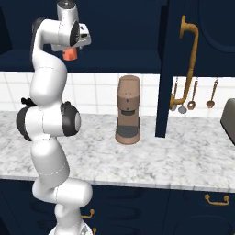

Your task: Gather all objects into one cabinet and sort the glasses and bowls to opposite sides.

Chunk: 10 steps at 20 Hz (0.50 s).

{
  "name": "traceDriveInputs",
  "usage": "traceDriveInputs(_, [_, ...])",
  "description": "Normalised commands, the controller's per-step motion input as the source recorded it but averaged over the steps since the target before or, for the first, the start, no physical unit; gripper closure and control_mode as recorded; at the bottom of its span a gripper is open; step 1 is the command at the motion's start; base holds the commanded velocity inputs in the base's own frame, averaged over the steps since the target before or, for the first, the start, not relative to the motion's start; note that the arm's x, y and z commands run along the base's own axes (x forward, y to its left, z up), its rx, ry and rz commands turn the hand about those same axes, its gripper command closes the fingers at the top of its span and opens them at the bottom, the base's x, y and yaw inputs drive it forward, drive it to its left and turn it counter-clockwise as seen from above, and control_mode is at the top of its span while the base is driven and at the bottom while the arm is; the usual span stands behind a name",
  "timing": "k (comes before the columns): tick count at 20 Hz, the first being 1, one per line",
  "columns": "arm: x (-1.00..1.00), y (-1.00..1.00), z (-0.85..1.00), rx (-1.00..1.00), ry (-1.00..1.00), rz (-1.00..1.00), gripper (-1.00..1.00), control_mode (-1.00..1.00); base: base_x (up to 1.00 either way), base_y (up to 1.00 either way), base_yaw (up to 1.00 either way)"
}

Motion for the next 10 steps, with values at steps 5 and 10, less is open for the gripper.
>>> traceDriveInputs(5, [-0.06,0.12,-0.33,0.00,0.19,0.00,-1.00,-1.00,0.00,0.00,0.00])
traceDriveInputs(10, [0.00,0.20,-0.10,0.00,0.19,0.00,1.00,-1.00,0.00,0.00,0.00])
